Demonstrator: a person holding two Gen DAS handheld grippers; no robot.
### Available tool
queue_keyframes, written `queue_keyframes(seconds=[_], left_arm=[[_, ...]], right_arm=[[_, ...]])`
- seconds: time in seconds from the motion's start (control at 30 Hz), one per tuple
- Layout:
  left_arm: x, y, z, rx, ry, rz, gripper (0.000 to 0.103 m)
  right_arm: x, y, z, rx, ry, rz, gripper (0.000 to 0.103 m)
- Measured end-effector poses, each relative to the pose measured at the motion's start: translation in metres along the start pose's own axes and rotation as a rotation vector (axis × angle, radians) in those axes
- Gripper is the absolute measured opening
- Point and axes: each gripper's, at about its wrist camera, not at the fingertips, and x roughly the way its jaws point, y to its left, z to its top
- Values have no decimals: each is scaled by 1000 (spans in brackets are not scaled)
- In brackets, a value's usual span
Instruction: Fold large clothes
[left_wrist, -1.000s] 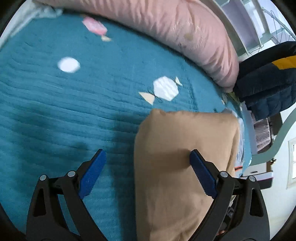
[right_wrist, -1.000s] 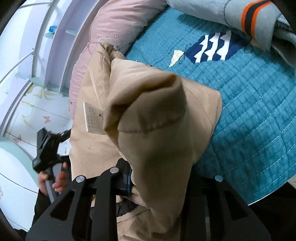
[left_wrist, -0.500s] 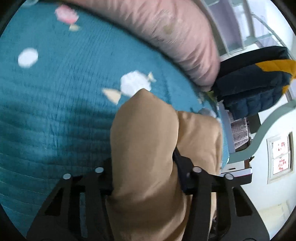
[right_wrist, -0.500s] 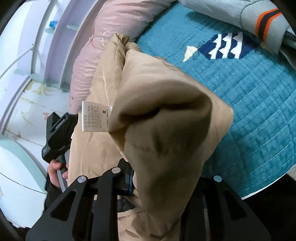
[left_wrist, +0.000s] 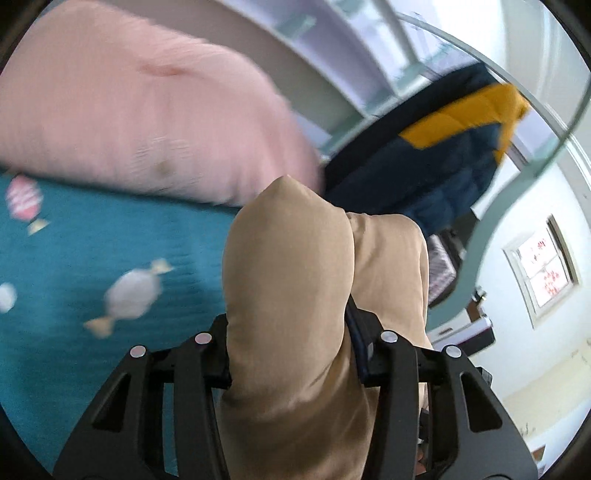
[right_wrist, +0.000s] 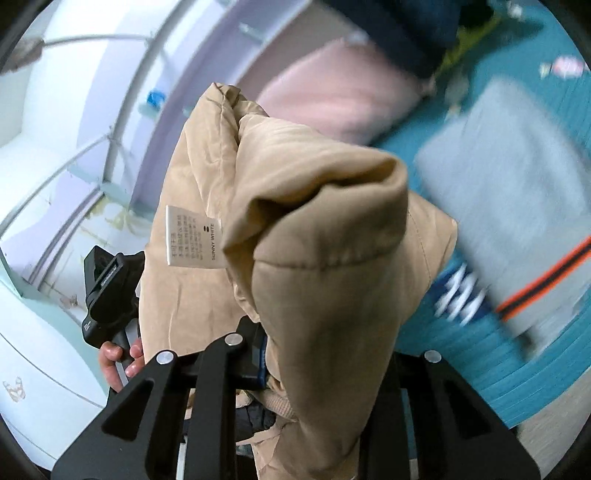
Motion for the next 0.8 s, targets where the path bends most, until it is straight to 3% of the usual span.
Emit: queue_keyframes(seconds=[0.17,0.37,0.53,0.7,0.8], left_arm=[[86,-73,18,58,60,-92,45],[196,-109,17,85,173,-107,45],[256,-99,5,89,245,-80,45],[290,-72,-11,98,308,-20,46],[305,-48,-15,66,321,9,51]], right_arm=[[-64,-37,53,-2,-87,-93,22],[-90,-102,87,35,-105,-204,22],[-79,-154,94,73,-66,-264,22],[-55,-193,91,125,-6,-299,23],[-42,-205,88,124,2,-321,25]])
